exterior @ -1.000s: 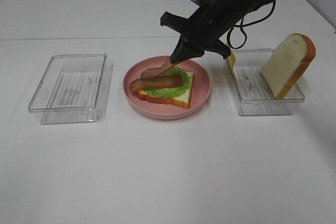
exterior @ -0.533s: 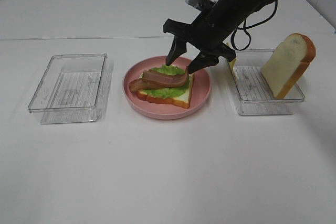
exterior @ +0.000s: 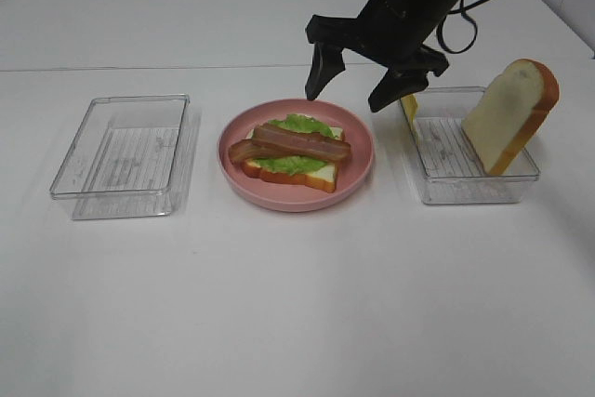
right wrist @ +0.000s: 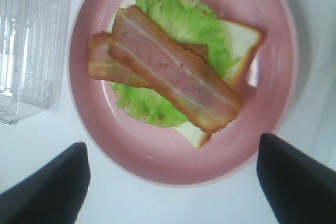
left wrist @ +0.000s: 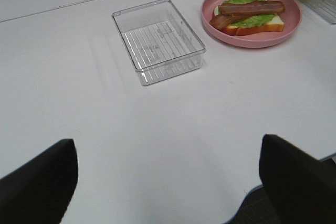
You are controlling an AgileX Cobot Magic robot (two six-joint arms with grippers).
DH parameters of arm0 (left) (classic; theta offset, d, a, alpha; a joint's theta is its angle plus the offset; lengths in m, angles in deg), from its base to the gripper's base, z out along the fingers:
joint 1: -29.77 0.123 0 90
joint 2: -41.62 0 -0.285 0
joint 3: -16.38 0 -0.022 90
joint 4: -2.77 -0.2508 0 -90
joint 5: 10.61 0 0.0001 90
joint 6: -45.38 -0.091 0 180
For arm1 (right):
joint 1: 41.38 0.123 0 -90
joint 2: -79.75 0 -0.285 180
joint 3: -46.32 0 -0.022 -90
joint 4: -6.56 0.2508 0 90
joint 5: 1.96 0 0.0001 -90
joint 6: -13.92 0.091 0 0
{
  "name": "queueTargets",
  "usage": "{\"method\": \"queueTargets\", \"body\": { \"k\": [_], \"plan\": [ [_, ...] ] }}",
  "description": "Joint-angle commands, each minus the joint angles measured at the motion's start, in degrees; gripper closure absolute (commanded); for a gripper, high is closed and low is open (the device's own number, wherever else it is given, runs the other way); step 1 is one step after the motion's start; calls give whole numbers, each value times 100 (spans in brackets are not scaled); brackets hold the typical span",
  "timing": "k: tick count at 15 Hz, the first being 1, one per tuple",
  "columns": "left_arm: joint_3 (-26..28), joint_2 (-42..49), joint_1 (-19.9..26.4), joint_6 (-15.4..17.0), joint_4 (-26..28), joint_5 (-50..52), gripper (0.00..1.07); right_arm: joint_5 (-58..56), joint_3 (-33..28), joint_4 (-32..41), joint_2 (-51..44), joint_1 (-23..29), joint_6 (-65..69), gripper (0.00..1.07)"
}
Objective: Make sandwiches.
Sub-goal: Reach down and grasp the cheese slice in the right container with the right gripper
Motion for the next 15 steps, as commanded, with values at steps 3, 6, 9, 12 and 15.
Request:
{"method": "queueTargets", "body": {
  "k": [3, 6, 9, 12, 15],
  "plan": [
    [-6, 120, 23, -6, 29, 52, 18, -636, 407, -1982, -252, -17, 745, 26],
    [-6, 120, 23, -6, 29, 52, 18, -676, 762, -2326, -252, -17, 745, 26],
    [-6, 120, 23, -6, 29, 52, 18, -647, 1117, -2515, -63, -29, 745, 27],
    [-6, 120, 23, -6, 29, 52, 18, -848, 1570, -2515, 435, -29, 745, 27],
    [-6, 120, 23, -6, 29, 52, 18, -1100, 2034, -2447, 991, -166, 751, 29]
  ]
}}
